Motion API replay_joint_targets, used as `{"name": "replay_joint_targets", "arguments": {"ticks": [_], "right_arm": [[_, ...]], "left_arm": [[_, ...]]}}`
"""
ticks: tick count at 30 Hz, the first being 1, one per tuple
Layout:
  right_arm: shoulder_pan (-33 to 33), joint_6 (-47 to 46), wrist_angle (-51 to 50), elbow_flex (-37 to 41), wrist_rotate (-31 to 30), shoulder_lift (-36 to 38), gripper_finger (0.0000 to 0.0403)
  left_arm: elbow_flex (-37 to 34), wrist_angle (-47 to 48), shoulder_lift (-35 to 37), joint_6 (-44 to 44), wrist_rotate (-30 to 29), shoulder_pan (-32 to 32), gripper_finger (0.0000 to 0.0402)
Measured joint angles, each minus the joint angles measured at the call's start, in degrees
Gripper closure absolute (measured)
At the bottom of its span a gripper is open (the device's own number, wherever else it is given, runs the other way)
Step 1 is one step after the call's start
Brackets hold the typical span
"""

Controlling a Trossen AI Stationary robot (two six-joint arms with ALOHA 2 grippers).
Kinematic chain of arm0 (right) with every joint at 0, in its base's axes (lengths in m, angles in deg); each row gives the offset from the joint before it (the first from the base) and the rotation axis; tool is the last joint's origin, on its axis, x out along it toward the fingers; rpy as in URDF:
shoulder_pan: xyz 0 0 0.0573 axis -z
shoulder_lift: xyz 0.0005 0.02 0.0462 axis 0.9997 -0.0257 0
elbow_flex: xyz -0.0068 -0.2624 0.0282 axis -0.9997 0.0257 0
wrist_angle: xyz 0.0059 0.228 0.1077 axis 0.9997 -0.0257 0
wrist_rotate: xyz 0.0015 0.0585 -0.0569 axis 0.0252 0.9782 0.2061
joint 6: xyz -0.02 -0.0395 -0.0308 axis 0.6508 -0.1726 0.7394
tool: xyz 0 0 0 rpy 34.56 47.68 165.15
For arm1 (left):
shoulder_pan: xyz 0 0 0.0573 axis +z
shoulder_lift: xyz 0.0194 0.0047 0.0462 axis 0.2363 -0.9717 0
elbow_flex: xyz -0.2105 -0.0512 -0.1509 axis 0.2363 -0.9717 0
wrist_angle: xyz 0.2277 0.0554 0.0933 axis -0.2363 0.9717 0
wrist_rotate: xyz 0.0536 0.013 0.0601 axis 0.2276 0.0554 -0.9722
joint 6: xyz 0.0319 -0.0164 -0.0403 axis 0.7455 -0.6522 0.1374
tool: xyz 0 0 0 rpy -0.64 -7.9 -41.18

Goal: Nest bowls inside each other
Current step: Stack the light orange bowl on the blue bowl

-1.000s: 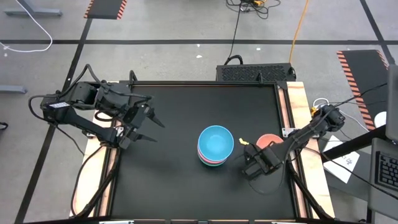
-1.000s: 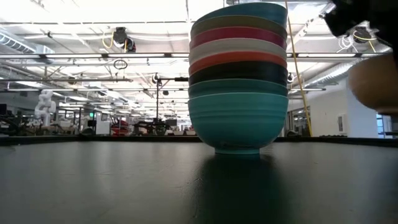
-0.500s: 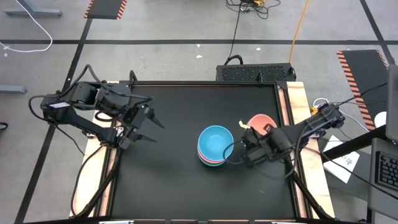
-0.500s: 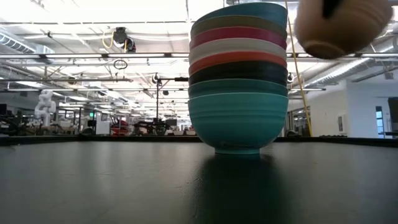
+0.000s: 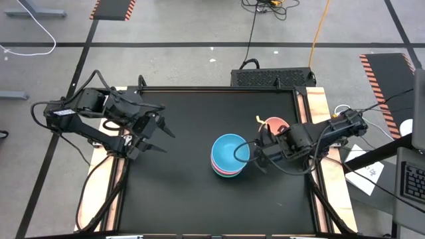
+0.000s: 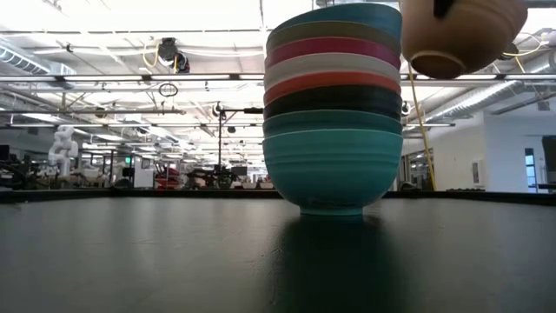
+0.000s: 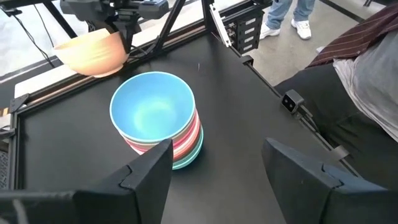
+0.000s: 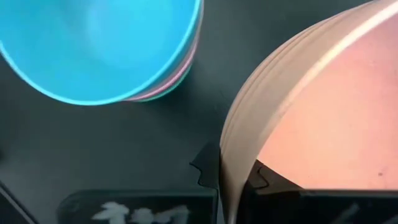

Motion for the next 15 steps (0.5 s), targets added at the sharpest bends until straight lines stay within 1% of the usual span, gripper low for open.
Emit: {"name": "replay_joint_targets", "arguments": {"ticks": [3,12,15], "right_arm": [[0.89,2.24,-0.21,-1.15,0.37,0.0,0.0402],[1.23,9.76,0.8,-12.66,-5.92,0.02,0.0403],[1.2,14.77,7.35,-14.13,-6.01,-0.07,0.0403]], "left_arm": [[0.0,0.0,0.0,0.03,-0.01,0.0,0.0151],[-0.02,0.11,0.0,0.44,-0.04,0.0,0.0151],[-0.02,0.27,0.0,0.22,-0.04,0.0,0.0151]]}}
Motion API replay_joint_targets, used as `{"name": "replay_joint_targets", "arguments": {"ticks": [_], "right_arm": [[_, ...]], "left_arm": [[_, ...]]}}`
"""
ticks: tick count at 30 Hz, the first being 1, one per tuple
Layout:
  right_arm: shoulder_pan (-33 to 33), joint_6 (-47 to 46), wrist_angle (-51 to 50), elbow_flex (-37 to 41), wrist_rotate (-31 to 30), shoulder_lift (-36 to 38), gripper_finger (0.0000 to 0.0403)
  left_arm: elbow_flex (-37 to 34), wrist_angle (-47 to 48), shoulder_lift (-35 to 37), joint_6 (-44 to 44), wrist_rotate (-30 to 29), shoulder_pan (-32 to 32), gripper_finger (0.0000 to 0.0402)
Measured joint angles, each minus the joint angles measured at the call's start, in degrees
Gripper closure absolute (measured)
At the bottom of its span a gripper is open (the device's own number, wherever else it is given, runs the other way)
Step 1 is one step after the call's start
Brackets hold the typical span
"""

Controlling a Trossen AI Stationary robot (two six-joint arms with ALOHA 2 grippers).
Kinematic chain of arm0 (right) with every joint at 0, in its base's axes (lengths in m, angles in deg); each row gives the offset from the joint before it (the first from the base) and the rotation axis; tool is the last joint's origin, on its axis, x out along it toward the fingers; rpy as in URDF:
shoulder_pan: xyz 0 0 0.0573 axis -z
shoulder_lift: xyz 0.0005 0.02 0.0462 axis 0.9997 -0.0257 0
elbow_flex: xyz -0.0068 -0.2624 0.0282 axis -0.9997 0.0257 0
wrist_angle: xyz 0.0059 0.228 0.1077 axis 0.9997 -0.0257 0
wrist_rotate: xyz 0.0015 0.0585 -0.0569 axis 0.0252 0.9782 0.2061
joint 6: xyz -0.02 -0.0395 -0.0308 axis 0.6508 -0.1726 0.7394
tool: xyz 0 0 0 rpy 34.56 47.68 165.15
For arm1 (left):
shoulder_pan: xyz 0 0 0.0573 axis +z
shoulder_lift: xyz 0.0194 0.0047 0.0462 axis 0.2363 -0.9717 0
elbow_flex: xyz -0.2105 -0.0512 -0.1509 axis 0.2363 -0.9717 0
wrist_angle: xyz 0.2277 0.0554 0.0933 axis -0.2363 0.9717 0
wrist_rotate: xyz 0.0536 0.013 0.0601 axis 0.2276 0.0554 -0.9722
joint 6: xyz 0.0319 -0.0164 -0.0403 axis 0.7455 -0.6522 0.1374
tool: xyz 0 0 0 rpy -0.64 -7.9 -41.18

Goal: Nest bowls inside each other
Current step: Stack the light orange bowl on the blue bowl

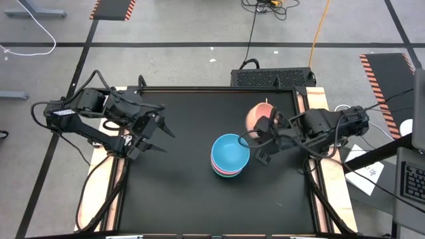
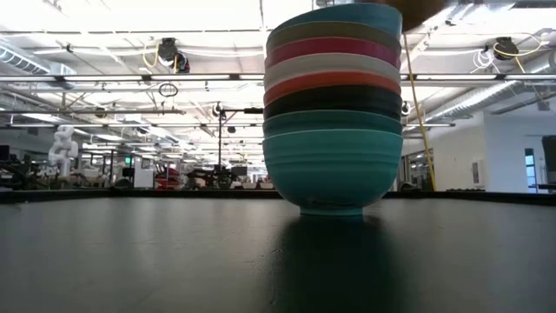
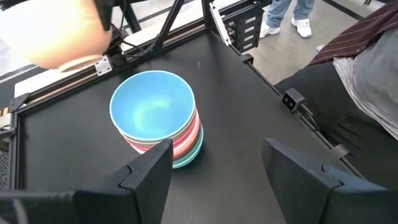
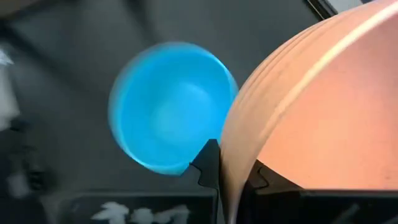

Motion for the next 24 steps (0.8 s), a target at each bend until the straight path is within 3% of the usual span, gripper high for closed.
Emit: {"name": "replay_joint_targets", "arguments": {"ticks": [3,15,20,24], "right_arm": [[-0.42,4.86,5.88,-0.1,2.14,-0.39,0.0403],[-0.46,12.34,13.77,-0.07,7.77,-4.25,0.0403],[0.14,12.98,11.06,-2.12,10.7,-8.48,0.0403],[0.47,14.32,5.64,-8.02,12.5,-13.68,0.0403]], "left_arm": [[0.0,0.04,0.0,-0.02,0.0,0.0,0.0151],[-0.02,0.34,0.0,0.04,0.0,0.0,0.0151],[-0.02,0.37,0.0,-0.02,-0.02,0.0,0.0151],[-0.02,0.45,0.0,-0.2,-0.02,0.07,0.0151]]}}
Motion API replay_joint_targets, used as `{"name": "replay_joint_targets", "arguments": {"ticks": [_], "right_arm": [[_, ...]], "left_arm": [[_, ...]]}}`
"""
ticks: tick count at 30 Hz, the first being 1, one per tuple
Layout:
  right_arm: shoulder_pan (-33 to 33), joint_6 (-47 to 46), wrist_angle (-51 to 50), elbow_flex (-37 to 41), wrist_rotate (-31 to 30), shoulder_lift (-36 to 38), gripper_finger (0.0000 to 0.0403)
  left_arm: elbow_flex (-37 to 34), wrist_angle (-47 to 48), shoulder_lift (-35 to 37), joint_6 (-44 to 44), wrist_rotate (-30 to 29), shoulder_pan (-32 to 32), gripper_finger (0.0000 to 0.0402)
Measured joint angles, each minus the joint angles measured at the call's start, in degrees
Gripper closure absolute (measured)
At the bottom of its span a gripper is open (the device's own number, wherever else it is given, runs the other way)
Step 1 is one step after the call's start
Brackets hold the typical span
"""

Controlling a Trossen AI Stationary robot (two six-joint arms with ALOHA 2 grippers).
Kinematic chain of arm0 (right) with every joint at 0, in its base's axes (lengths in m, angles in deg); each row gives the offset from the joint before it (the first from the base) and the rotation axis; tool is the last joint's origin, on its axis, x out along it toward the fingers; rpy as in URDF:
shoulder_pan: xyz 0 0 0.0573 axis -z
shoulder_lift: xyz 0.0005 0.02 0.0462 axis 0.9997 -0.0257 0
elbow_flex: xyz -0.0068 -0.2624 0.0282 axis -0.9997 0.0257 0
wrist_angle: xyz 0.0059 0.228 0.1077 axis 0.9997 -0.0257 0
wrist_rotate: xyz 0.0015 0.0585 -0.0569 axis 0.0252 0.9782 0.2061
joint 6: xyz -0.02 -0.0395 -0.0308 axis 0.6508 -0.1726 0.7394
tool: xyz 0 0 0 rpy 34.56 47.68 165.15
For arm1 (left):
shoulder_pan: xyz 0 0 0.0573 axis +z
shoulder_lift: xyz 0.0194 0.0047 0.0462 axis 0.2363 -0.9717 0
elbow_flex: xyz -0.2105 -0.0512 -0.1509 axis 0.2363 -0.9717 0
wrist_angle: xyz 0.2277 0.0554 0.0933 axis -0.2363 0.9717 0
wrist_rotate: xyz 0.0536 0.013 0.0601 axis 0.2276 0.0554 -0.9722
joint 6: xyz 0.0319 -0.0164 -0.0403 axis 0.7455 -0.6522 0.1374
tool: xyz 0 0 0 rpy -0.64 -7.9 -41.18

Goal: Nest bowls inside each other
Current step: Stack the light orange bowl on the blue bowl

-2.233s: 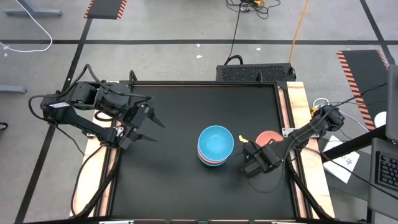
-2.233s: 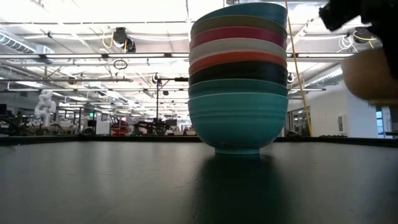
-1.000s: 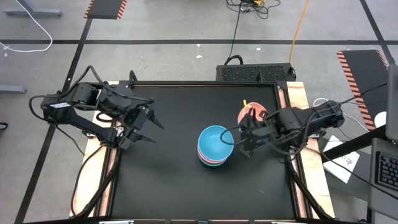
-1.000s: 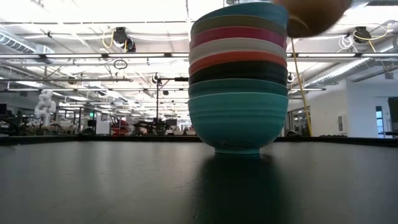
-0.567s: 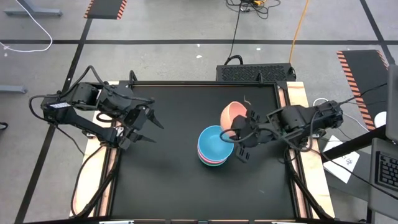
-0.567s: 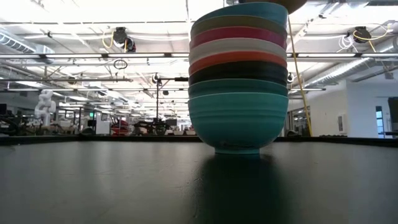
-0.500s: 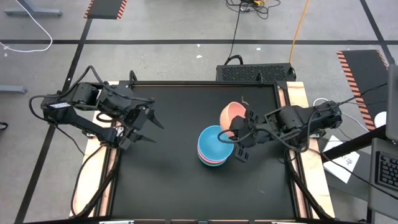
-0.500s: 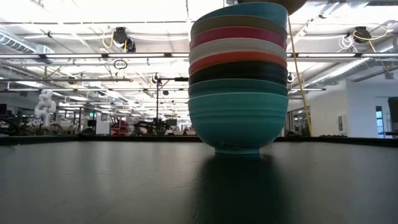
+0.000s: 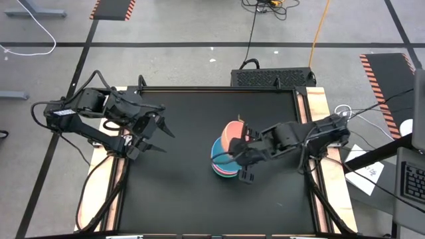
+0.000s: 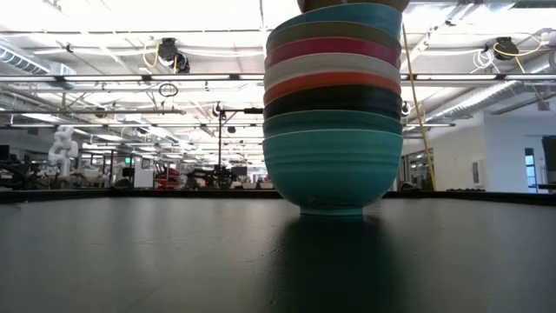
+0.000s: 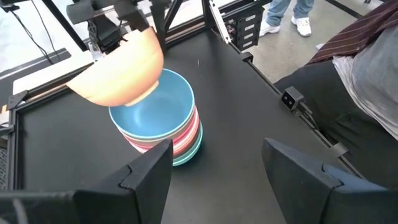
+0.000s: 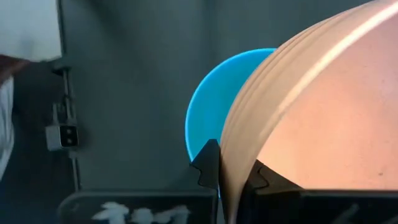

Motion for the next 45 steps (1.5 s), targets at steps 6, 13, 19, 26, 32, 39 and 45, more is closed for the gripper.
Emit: {"name": "replay_joint_targets", "arguments": {"ticks": [6,13,19,26,32,39,45], "right_arm": [[0.74,2.31,-10.89,-13.11,1.25,-9.66,0.0403],[2.04,0.97,-13.11,-13.56,4.06,-12.34,0.0403],[2.02,0.32,-13.0,-13.65,4.22,-12.3,0.0403],[2.22,3.07,-13.02,-13.65,7.12,-13.23,0.0403],[2.86,4.47,-12.83,-13.65,9.75,-16.18,0.0403],[2.92,4.18,-13.01,-13.65,9.39,-16.91,0.0403],[2.61,3.7,-12.64,-10.92,8.66,-16.83,0.0403]], "left_arm": [[0.0,0.57,0.0,-0.03,0.02,0.0,0.0151],[-2.09,0.66,0.02,-0.29,0.07,0.0,0.0151],[-6.43,0.38,0.0,1.28,0.09,0.0,0.0151],[-7.93,-4.18,0.0,0.86,0.1,0.0,0.0151],[-7.87,-7.02,1.41,-0.36,0.01,0.0,0.0151],[-7.89,-7.73,4.25,-2.03,-1.36,-0.04,0.0151],[-7.89,-7.71,6.63,-3.39,-1.42,-0.4,0.0151]]}}
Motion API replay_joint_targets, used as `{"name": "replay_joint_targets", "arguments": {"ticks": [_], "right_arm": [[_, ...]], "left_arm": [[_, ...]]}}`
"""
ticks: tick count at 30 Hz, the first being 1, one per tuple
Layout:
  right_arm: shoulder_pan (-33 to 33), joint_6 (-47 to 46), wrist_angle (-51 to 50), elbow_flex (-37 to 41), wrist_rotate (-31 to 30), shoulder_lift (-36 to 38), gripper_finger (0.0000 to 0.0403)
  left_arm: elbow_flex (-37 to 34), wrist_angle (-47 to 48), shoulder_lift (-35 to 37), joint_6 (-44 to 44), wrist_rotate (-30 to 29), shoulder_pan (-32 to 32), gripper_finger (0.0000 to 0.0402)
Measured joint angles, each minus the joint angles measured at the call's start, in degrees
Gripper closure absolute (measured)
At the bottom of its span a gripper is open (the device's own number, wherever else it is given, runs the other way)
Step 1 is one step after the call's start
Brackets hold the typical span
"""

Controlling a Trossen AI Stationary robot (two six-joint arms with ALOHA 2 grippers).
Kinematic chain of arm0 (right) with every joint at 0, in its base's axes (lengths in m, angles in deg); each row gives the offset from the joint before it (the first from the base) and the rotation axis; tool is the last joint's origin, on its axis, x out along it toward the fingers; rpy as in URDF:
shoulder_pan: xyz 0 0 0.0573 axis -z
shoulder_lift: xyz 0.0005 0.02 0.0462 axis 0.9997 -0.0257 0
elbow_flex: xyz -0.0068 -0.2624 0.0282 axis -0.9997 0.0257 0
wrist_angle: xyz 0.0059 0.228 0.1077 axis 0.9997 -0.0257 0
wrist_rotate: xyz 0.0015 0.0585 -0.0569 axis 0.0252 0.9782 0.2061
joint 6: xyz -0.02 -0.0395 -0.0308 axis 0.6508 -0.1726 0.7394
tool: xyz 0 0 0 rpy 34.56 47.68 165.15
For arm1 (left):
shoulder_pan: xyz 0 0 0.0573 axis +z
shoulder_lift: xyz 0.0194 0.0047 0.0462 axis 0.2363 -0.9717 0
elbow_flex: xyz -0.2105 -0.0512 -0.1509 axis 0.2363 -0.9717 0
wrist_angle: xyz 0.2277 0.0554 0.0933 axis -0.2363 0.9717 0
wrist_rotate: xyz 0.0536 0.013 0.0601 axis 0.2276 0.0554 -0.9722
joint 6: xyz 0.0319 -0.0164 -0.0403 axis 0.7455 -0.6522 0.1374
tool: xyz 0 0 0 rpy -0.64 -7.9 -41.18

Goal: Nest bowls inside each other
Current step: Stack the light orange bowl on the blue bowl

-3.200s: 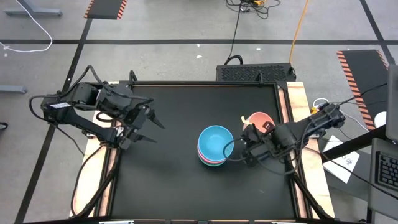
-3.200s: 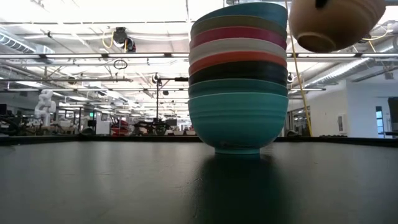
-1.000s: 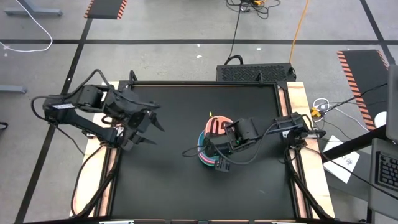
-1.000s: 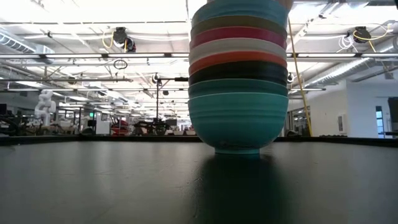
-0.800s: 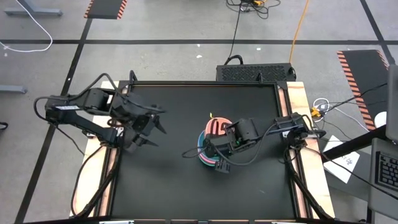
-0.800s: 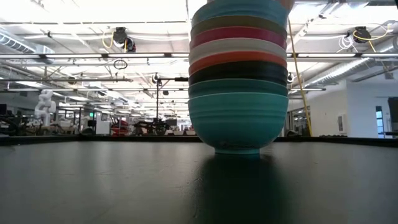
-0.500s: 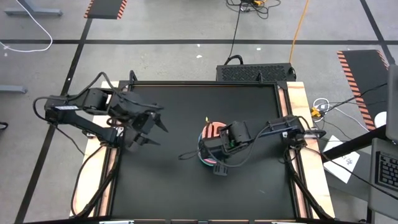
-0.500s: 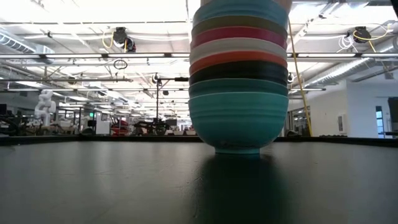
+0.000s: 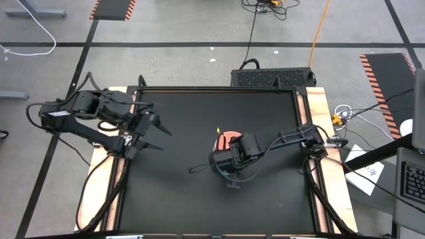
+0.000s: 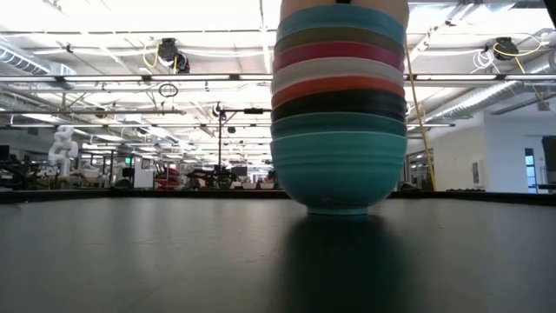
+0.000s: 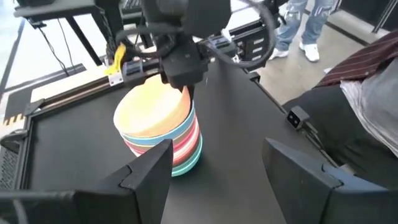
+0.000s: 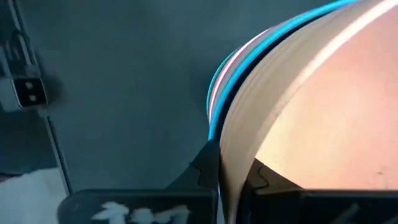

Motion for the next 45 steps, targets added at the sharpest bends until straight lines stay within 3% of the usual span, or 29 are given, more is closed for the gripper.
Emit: {"name": "replay_joint_targets", "arguments": {"ticks": [15,31,45], "right_arm": [[0.9,-1.53,2.5,3.06,0.87,0.74,0.0391],[3.32,-3.28,14.13,3.17,4.07,6.33,0.0259],[3.82,-2.09,16.8,3.15,-7.77,12.01,0.0249]], "left_arm": [[0.04,0.1,0.81,-0.24,-2.01,-2.59,0.0151],[0.04,1.64,0.78,-0.29,-2.09,-2.6,0.0151],[0.04,3.65,1.39,-0.14,-5.27,-3.55,0.0151]]}}
